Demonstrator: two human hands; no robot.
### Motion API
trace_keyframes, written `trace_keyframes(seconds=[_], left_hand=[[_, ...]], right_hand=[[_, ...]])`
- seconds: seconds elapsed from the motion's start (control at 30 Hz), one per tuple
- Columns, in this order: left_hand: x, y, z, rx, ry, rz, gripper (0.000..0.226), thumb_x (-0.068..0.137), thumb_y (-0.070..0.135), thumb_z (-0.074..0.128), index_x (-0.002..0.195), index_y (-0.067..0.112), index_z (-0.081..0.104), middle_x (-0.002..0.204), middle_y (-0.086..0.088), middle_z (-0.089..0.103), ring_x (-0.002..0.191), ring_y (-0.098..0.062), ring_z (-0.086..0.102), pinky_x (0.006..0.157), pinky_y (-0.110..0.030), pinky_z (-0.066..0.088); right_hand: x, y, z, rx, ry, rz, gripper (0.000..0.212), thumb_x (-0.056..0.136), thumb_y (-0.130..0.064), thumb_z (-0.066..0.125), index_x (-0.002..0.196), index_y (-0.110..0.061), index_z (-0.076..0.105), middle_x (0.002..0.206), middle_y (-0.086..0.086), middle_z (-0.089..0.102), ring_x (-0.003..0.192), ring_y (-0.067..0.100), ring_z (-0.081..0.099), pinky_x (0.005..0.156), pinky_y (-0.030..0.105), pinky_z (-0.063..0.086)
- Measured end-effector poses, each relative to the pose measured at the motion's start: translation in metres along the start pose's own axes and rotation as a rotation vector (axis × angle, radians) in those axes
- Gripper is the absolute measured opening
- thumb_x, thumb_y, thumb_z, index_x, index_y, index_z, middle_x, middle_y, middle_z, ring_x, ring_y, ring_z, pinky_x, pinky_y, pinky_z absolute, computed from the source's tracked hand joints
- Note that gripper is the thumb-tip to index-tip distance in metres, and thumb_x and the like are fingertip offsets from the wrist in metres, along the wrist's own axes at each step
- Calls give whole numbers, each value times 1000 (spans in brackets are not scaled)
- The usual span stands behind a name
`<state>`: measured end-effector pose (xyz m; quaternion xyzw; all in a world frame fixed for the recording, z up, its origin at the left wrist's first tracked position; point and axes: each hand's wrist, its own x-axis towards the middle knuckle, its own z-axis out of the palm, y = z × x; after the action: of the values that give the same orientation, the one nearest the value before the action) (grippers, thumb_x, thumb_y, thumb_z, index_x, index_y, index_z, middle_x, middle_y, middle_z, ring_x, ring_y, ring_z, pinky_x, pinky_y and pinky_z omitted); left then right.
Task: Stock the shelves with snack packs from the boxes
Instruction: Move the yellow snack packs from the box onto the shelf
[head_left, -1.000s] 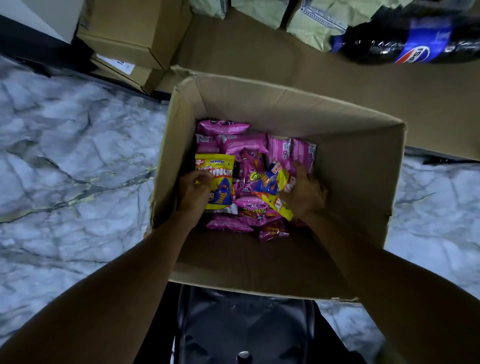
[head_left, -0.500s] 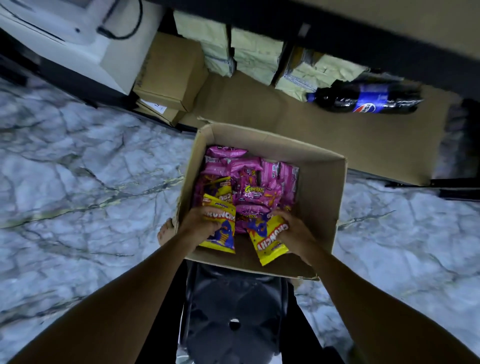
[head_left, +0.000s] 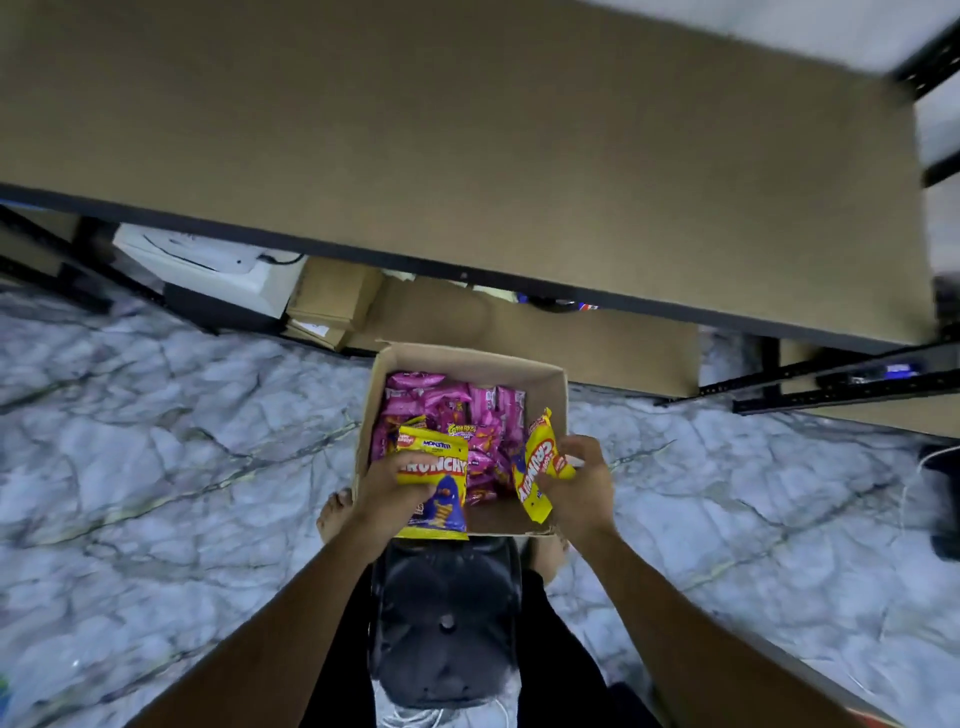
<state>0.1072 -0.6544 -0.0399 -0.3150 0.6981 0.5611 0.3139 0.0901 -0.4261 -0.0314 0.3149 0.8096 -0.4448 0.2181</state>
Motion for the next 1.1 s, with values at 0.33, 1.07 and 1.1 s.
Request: trace_keyframes(seconds=[0.33, 1.07, 1.1], left_hand=[[-128, 142, -12, 41, -38, 307, 34, 84, 2, 70, 93, 35, 72, 127, -2, 57, 113, -16, 60, 81, -23, 56], [-341, 456, -7, 4, -208, 1071, 25, 86, 5, 69, 100, 26, 69, 109, 1, 68, 93, -9, 70, 70, -24, 58], [-341, 466, -5, 0, -197, 1087, 24, 86, 4, 69, 100, 24, 69, 108, 2, 68, 92, -8, 70, 69, -22, 57]], right_hand=[[-103, -91, -123, 331, 157, -270, 49, 80, -9, 65, 115, -41, 51, 102, -7, 70, 95, 24, 69, 85, 48, 55], [-254, -319, -374, 363, 256, -973, 73, 77, 14, 70, 127, -34, 49, 117, -3, 64, 99, 8, 64, 79, 26, 55], [-253, -328, -382, 393, 239, -966, 77, 75, 14, 72, 129, -36, 47, 115, 2, 65, 96, 14, 67, 76, 30, 57]])
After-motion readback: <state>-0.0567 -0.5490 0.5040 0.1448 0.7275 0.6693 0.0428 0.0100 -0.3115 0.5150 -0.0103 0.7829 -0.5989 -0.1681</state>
